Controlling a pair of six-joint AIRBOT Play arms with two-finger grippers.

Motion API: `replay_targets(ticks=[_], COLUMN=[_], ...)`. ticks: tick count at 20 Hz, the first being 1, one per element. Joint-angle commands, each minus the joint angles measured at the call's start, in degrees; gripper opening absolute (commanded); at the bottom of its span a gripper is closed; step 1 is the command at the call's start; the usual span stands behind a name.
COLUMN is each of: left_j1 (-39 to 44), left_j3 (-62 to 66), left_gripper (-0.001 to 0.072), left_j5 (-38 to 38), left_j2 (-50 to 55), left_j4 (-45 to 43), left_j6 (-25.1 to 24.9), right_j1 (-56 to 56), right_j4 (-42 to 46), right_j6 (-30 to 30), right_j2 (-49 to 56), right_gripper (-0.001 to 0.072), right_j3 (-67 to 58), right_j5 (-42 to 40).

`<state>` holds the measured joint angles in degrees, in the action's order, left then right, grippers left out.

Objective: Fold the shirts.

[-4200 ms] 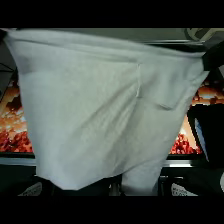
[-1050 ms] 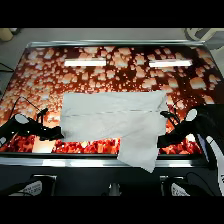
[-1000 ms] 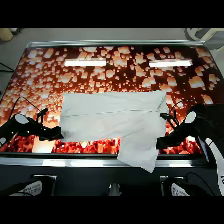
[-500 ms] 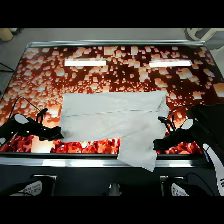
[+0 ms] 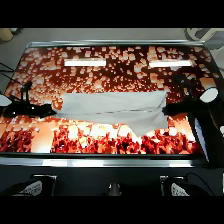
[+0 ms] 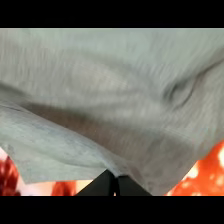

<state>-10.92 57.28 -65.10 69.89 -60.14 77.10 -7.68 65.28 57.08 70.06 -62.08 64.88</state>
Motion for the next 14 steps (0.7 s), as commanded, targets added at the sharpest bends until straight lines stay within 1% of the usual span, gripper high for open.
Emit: replay_targets(ticks=[1,4,7,8,10,11,12,13,14], left_j1=[-0.1,-0.1,-0.1,-0.1,0.0,0.3,0.5,0.7,0.6], left_j3=[10.3,18.8,25.4,26.6,27.3,27.2,27.3,27.3,27.3], left_gripper=[0.0027,0.0028,0.0028,0.0028,0.0029,0.0045,0.0130,0.0298,0.0461], left_j5=[1.1,1.1,1.1,1.1,1.1,1.1,1.1,1.1,1.1], left_j2=[7.1,17.0,25.5,27.9,31.2,32.6,33.5,34.1,34.2], left_j4=[0.3,4.4,7.2,7.3,7.3,7.5,8.2,9.2,10.7], left_j6=[4.0,4.2,7.7,9.3,9.5,9.5,9.5,9.3,8.1], right_j1=[0.1,0.1,0.1,0.1,0.1,0.1,0.1,0.1,0.1], right_j4=[-5.7,-12.2,-17.2,-17.7,-17.6,-17.5,-17.5,-17.5,-17.6], right_j6=[1.4,1.4,2.3,2.3,2.2,2.0,1.8,1.6,1.3], right_j2=[9.1,18.3,24.5,25.9,28.5,29.5,30.3,30.6,30.6], right_gripper=[0.0015,0.0015,0.0015,0.0015,0.0016,0.0017,0.0018,0.0019,0.0119], right_j3=[-11.8,-17.7,-18.8,-18.8,-18.7,-18.7,-18.7,-18.7,-18.8], right_j5=[-9.9,-16.1,-21.4,-21.5,-20.3,-19.9,-19.6,-19.6,-19.6])
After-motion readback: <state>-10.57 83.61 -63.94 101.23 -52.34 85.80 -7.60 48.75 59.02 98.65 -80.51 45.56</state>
